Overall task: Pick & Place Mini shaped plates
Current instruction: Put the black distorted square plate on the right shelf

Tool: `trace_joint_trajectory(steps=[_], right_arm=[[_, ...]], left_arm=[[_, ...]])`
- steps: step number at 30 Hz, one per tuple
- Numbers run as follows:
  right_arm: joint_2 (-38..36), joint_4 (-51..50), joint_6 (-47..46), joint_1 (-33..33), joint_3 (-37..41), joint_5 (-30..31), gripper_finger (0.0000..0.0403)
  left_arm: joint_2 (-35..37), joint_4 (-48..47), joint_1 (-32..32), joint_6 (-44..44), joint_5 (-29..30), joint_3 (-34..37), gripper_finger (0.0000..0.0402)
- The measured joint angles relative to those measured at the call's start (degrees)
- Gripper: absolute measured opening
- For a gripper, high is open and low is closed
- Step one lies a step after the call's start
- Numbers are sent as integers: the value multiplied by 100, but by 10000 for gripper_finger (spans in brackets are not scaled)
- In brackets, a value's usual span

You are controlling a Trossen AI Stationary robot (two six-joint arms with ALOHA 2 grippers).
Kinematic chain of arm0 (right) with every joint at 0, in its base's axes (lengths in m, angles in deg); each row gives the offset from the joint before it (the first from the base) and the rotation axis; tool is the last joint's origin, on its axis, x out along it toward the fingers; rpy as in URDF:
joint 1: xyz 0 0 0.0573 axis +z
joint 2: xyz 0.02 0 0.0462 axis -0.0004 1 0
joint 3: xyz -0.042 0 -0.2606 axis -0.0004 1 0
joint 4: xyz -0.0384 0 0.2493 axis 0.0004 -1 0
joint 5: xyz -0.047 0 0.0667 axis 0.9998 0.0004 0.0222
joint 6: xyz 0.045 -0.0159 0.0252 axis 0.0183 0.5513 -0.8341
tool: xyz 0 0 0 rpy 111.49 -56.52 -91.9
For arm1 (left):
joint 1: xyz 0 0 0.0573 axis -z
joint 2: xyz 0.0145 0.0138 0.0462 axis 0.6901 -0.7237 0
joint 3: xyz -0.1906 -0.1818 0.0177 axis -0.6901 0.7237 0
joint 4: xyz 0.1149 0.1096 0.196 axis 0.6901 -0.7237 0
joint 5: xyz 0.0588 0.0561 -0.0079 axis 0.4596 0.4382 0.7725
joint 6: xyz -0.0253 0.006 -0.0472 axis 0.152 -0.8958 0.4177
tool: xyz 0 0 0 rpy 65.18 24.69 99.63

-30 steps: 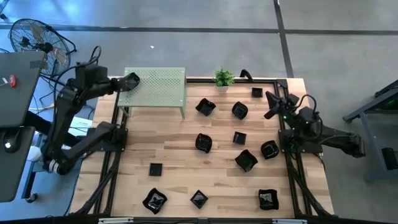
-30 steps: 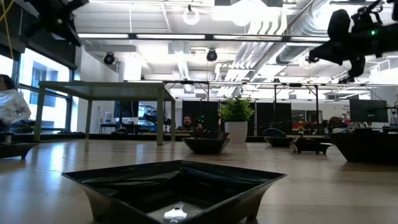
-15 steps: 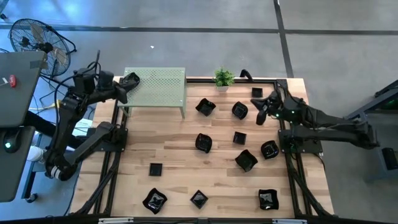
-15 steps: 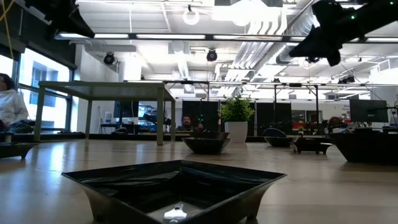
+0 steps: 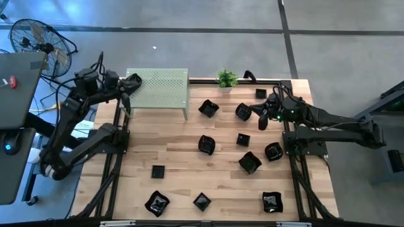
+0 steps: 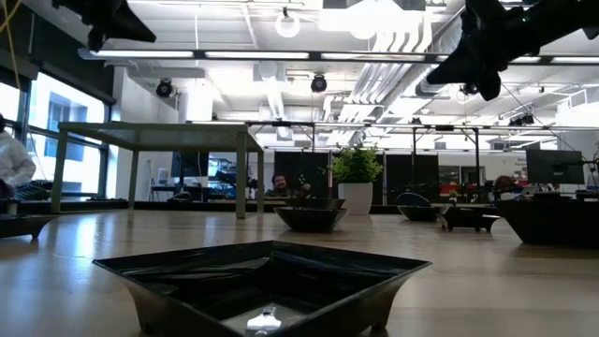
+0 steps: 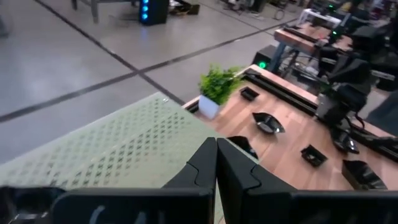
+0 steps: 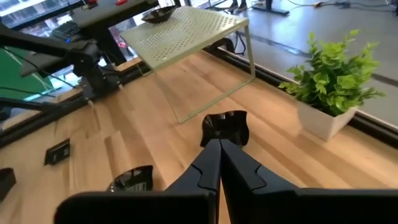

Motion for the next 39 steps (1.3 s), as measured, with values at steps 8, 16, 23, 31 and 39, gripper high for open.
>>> trace_joint_trajectory(steps=[8,16,23,31,39], right_arm=[[199,32,-142,0,0,-298,1],[280,0,-62,0,0,-407,1],[282,-292,-198,0,0,-431,3],[283,-1559,-1663,74,0,-1313,32],[848,-2107,-1838,795,256,-2184,111]], left_arm=[[-740,749,1785,0,953,0,0],[-1683,856,3562,40,1639,2,0],[-2050,747,4487,599,2099,2,0],[-2279,594,5117,1038,2566,0,0],[-2317,608,5110,1312,2769,0,0]])
